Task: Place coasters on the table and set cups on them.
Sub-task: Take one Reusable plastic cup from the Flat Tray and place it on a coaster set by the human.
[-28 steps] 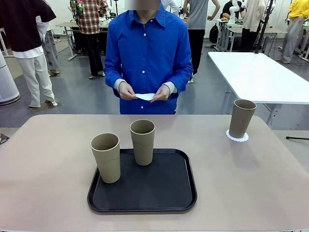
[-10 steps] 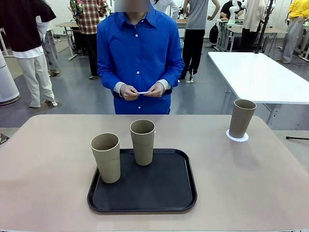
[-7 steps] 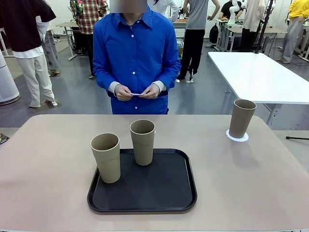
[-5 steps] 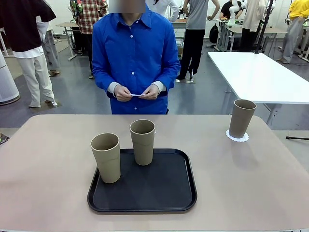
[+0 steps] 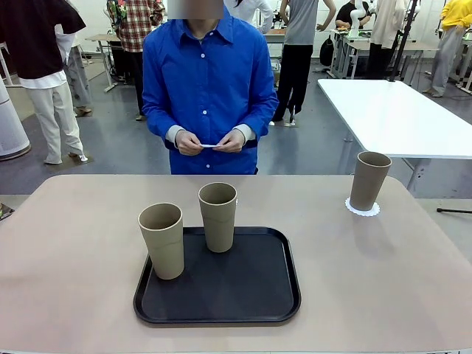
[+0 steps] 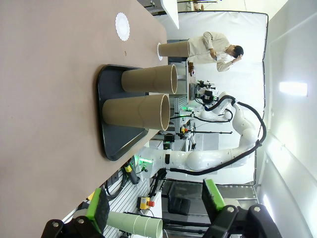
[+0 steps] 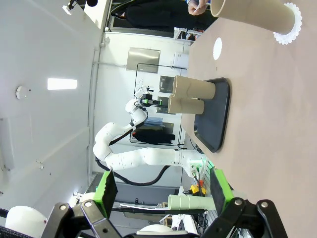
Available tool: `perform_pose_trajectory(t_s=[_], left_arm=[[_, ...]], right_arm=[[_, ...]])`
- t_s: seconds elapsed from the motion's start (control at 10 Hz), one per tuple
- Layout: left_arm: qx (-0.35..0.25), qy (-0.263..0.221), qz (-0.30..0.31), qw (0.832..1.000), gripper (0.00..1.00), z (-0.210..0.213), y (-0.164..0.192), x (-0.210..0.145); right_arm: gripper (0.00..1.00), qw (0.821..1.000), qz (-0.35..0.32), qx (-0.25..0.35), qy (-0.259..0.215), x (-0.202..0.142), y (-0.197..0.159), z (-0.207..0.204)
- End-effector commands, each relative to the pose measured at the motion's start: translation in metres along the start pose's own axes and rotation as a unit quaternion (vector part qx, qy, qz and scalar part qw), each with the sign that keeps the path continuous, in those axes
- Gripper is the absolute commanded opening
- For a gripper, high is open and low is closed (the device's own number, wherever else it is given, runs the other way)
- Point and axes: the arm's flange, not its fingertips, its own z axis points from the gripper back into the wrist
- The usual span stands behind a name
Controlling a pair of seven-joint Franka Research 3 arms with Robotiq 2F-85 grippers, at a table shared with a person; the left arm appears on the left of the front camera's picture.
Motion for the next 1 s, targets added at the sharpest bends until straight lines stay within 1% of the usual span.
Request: perform_pose_trajectory(t_s=[0.0, 0.5, 0.6, 0.7, 0.8, 0.9], left_arm=[[-0.006, -0.001, -0.003, 1.0, 1.0, 0.002, -0.001, -0.001], [-0.006, -0.001, -0.003, 1.0, 1.0, 0.002, -0.001, -0.001], [-0.006, -0.001, -0.003, 1.0, 1.0, 0.002, -0.001, -0.001], [-0.006, -0.001, -0.003, 1.0, 1.0, 0.002, -0.001, -0.001], [-0.006, -0.001, -0.003, 1.0, 1.0, 0.002, -0.001, -0.001], [-0.006, -0.001, -0.003, 1.0, 1.0, 0.002, -0.001, -0.001]], right_arm=[[1.0, 1.0, -0.001, 0.002, -0.003, -0.002, -0.001, -0.002], [1.0, 1.0, 0.0, 0.0, 0.0, 0.0, 0.0, 0.0], [1.0, 0.997, 0.053, -0.041, 0.041, 0.009, 0.03, -0.02], [1.0, 0.989, 0.111, -0.076, 0.064, 0.02, 0.064, -0.045], [1.0, 0.978, 0.165, -0.101, 0.076, 0.03, 0.104, -0.078], [1.0, 0.968, 0.201, -0.129, 0.083, 0.032, 0.136, -0.109]])
